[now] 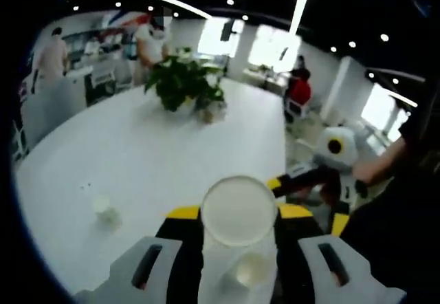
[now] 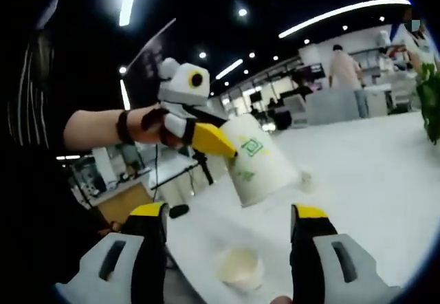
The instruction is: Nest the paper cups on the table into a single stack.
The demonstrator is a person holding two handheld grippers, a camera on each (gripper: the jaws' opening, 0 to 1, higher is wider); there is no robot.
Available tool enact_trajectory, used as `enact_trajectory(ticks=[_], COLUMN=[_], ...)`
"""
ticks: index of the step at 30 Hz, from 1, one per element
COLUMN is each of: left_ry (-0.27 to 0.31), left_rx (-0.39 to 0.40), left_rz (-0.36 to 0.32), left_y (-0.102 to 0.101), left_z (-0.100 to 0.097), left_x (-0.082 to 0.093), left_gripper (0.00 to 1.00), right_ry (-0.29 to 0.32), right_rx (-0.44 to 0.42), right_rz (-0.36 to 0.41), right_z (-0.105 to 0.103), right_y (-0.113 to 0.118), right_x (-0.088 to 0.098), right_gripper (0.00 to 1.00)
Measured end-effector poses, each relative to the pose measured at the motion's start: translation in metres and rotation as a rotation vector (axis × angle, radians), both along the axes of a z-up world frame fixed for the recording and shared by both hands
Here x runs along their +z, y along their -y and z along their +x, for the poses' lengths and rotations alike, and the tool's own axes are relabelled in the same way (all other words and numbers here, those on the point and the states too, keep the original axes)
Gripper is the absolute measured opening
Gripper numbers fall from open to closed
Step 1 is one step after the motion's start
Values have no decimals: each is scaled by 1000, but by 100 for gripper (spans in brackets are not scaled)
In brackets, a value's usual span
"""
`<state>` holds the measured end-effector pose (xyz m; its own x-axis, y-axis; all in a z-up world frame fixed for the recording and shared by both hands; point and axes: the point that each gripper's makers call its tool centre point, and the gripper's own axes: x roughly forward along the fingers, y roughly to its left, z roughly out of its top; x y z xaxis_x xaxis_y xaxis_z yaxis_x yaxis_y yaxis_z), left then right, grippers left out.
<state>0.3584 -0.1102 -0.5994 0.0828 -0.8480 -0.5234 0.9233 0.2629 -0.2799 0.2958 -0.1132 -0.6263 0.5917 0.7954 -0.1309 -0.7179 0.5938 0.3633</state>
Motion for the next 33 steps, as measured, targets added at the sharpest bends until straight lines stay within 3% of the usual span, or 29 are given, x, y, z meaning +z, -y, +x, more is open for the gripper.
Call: enact_trajectory(ticks=[6, 14, 20, 27, 33], left_ry=[4, 11, 14, 18, 12], left_rx=[-14, -36, -69, -104, -119], left_rz=[-14, -10, -10, -43, -93], left_y=[-2, -5, -9, -8, -6], left_z=[-5, -10, -17, -29, -36], left_x=[3, -1, -4, 1, 5], left_gripper=[39, 39, 39, 39, 39], right_ry=[-3, 7, 21, 47, 20], right_rx=[6, 0, -1, 9, 29], right_rz=[107, 132, 178, 210, 269], right_z=[2, 3, 6, 5, 5], right_y=[-1, 5, 14, 23, 25], right_x=[17, 24, 34, 47, 53], right_gripper=[61, 53, 42, 26, 15])
